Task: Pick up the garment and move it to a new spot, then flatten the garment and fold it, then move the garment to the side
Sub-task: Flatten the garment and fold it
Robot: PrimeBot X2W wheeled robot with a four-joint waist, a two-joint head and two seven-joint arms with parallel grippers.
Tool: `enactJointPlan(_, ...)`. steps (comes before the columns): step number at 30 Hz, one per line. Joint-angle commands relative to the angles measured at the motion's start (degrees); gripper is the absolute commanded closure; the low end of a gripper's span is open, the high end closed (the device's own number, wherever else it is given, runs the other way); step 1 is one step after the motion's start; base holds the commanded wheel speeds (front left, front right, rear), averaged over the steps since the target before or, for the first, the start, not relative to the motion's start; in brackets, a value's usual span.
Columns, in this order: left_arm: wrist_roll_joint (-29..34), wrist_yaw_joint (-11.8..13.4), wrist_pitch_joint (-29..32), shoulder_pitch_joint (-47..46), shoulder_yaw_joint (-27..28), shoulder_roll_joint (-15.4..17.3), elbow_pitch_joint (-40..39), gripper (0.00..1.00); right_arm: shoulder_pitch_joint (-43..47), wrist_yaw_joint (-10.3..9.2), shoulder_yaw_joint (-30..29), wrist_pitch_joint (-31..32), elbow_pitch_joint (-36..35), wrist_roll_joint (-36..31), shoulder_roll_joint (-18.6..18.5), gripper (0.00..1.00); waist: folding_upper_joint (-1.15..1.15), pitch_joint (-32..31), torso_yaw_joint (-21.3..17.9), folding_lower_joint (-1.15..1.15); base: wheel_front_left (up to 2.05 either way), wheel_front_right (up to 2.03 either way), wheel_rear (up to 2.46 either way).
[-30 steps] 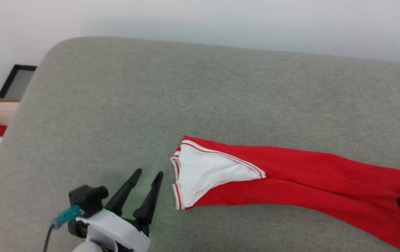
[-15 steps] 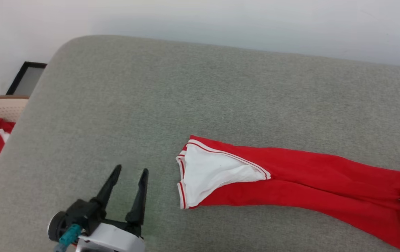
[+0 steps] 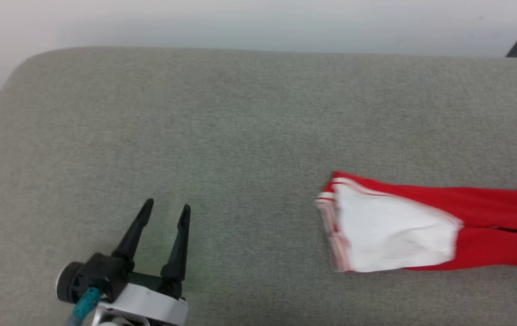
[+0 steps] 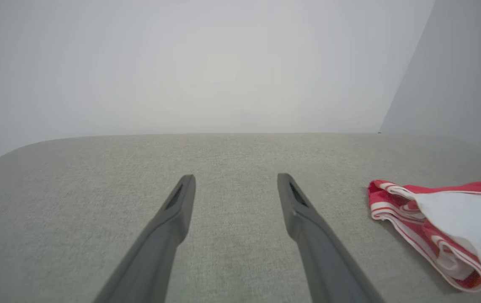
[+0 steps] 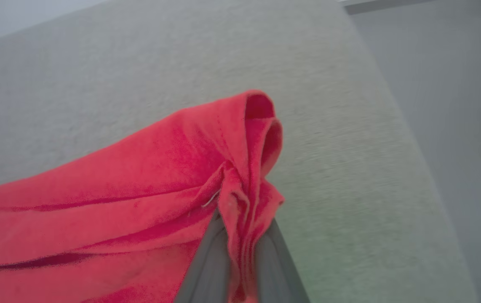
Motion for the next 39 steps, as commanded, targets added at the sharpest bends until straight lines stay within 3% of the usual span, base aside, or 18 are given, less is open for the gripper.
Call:
enactJointPlan(1,-0.82,-0.08,-0.01,-0.81,0.05,0.05,-0.81,0.00,-0.65,-0.11,-2.25,-1.51,2.11,-0.35,-1.03,1.00,0.00,1.20,-1.57,0.00,0.00,0.00,0.00)
enactJointPlan(5,-1.29,-0.08,0.00,-0.85,0.72,0.39,-1.14,0.00,-1.54,-0.10,-3.97,-2.60,4.07,-0.94,-1.25,1.00,0.00,1.20,-2.63,0.00,0.00,0.00,0.00)
enactJointPlan(9,-1.63,-0.09,0.00,-0.12,0.98,0.00,-0.67,0.00,-0.56,-0.10,-1.75,-0.85,0.36,-1.95,-0.35,1.00,0.00,0.32,-3.14,0.00,0.00,0.00,0.00)
enactJointPlan(17,-2.77,-0.09,0.00,1.39,0.43,-0.30,0.36,0.00,2.20,-0.10,3.87,4.45,-16.07,-2.26,1.92,1.00,0.00,-2.03,-2.29,0.00,0.00,0.00,0.00)
enactJointPlan(22,-3.25,-0.09,0.00,2.25,-0.14,-0.98,1.19,0.00,1.69,-0.09,8.51,10.05,-29.55,-2.52,6.52,1.00,0.00,-3.02,-0.80,0.00,0.00,0.00,0.00)
enactJointPlan(26,-3.57,-0.10,0.00,2.16,-0.68,-1.59,1.50,0.00,-0.34,-0.09,12.28,14.06,-35.87,-5.24,10.30,1.00,0.00,-2.98,0.98,0.00,0.00,0.00,0.00)
enactJointPlan(32,-3.72,-0.10,0.00,0.98,-1.10,-2.04,0.79,0.00,-2.52,-0.09,15.74,17.85,-38.28,-9.08,13.61,1.00,0.00,-1.83,4.01,0.00,0.00,0.00,0.00)
enactJointPlan(39,-3.42,-0.10,-0.01,0.38,-1.70,-3.17,0.76,0.00,-2.95,-0.09,16.43,17.96,-33.78,-11.84,16.10,1.00,0.00,-0.33,6.30,0.00,0.00,0.00,0.00)
